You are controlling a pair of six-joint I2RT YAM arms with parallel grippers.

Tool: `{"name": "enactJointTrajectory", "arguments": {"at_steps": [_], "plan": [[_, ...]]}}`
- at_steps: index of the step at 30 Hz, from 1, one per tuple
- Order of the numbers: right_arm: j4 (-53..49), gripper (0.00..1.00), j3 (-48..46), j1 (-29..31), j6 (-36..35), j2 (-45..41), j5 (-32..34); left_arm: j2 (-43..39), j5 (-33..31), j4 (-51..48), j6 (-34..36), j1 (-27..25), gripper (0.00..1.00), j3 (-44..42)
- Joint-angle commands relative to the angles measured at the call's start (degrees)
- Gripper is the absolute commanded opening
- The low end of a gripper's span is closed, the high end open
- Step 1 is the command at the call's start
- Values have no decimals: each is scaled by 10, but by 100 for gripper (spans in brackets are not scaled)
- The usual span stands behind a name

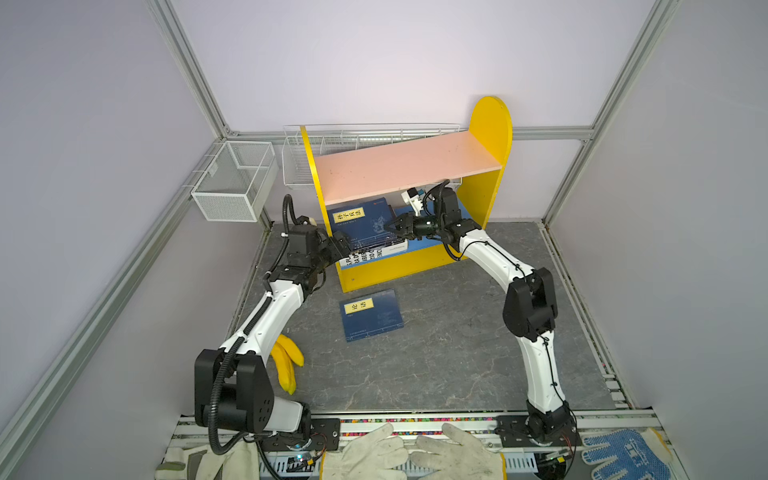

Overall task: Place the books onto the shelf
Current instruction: 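Push the blue book against the shelved books with the right gripper while left holds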

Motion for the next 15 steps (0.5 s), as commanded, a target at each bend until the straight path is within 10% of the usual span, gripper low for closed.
{"name": "enactJointTrajectory", "arguments": {"at_steps": [1,15], "plan": [[-38,32,20,-3,-37,12,44,-2,-72,-45,-17,4,95,-21],[-18,31,11,-21,-65,-18,135,-9,-37,-27,-19,3,95,-11]]}}
